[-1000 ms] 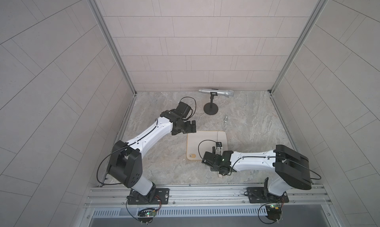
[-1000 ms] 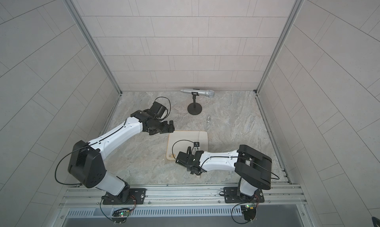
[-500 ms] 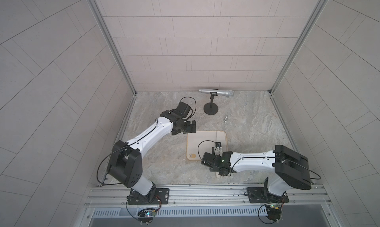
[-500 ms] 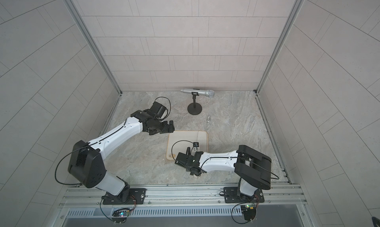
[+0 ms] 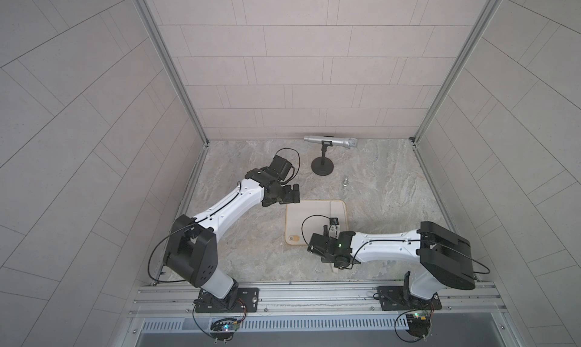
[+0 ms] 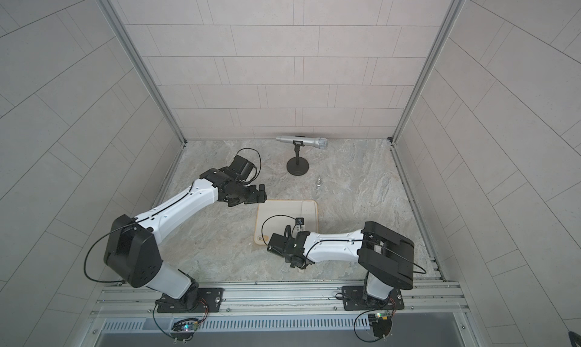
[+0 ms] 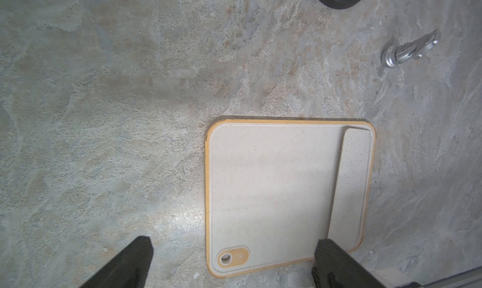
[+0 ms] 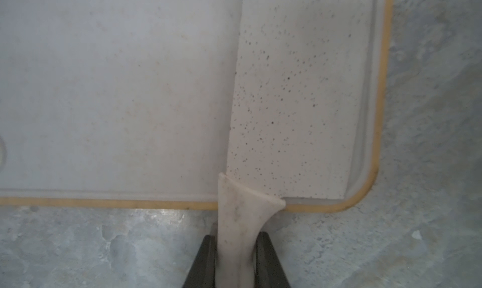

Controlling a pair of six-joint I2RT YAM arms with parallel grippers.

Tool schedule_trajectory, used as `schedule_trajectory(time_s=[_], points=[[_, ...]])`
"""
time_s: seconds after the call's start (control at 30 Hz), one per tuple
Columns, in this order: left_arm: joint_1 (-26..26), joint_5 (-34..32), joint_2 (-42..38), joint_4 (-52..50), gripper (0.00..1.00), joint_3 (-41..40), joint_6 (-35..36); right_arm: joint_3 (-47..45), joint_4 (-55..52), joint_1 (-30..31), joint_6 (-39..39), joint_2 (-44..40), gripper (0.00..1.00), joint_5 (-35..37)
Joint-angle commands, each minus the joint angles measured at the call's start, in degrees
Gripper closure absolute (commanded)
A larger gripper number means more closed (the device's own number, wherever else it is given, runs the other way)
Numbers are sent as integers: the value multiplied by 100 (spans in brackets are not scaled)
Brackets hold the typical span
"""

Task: Align the knife with the edge of the cutting board
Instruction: Adjust the knife at the edge of the cutting board.

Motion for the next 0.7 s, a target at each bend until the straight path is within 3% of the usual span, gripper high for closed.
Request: schedule_trajectory(time_s=[0.0, 0.67], points=[[-30, -41, 4, -133, 0, 72, 42, -29, -451, 36, 49, -149, 100, 156], [-70, -78, 15, -141, 0, 73, 46, 28, -550, -154, 36, -312, 100, 432]])
